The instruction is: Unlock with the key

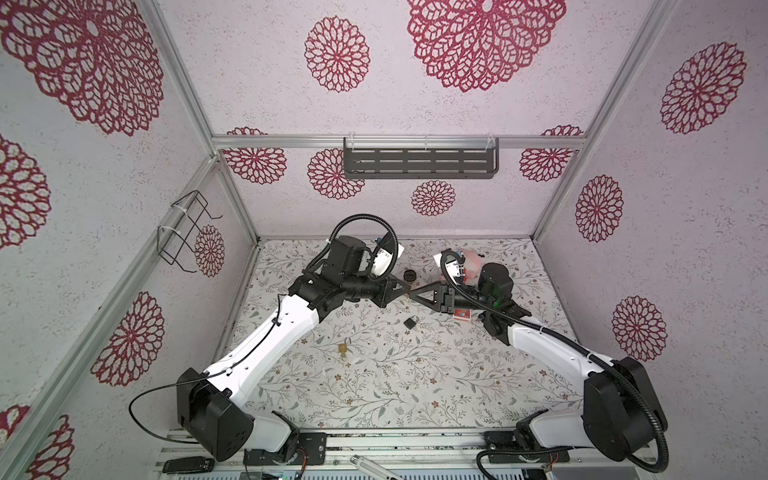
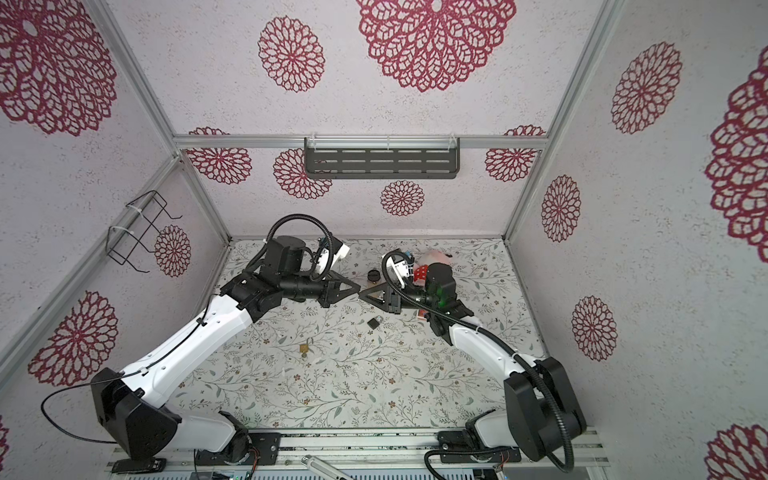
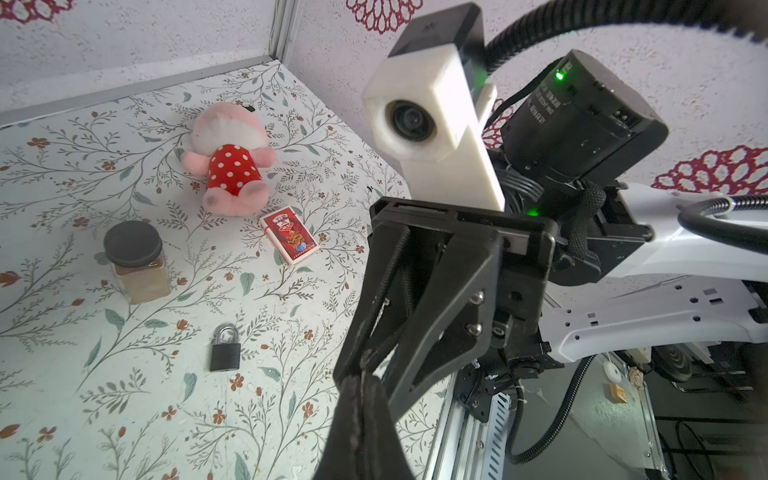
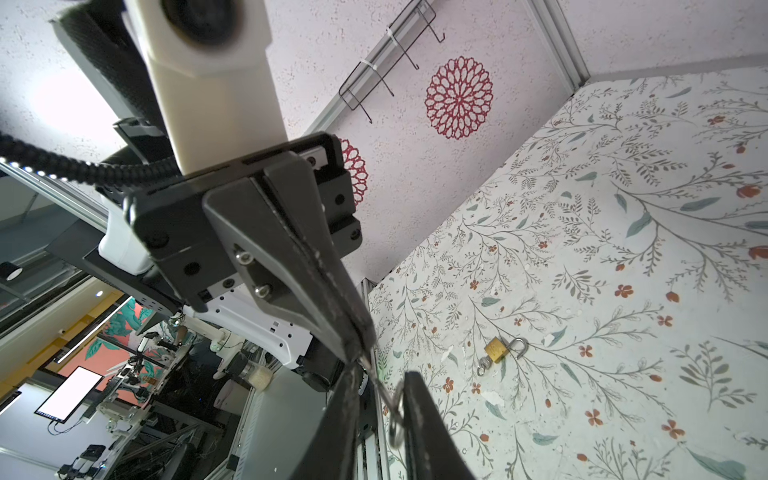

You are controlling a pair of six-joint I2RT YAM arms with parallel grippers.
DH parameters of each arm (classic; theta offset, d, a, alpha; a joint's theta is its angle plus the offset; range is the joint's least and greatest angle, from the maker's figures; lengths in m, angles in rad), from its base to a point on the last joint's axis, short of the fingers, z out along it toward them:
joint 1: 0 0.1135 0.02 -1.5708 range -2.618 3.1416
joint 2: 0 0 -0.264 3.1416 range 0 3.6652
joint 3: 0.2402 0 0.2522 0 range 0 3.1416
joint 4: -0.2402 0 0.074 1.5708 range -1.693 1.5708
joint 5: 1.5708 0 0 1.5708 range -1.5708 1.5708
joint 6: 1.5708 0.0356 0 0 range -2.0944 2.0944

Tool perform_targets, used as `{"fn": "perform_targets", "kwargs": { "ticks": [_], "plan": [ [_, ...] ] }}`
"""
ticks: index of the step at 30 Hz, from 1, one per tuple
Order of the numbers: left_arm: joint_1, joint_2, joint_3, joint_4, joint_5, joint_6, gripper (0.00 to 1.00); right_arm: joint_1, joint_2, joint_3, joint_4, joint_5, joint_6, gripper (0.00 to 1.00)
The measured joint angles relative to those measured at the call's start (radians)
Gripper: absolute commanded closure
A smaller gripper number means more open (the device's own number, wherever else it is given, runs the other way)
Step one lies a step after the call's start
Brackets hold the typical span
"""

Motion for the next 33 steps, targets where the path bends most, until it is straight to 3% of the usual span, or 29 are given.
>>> {"fn": "perform_targets", "kwargs": {
  "ticks": [17, 22, 26, 33],
  "plan": [
    [0.0, 0.0, 0.026, -0.023, 0.013, 0.008, 1.0, -0.008, 0.024, -0.014, 0.132, -0.071, 0.065, 1.0],
    [0.002, 0.0, 0.027, -0.023, 0.013, 0.008, 1.0, -0.011, 0.025, -0.019, 0.157, -0.077, 0.088, 1.0],
    [0.002, 0.0, 0.032, -0.015, 0.006, 0.0, 0.7, -0.018, 0.024, -0.024, 0.18, -0.077, 0.12, 1.0],
    [0.005, -0.023, 0.012, 0.09, -0.005, -0.068, 0.54, -0.068, -0.015, -0.094, 0.193, -0.074, 0.163, 1.0]
  ]
}}
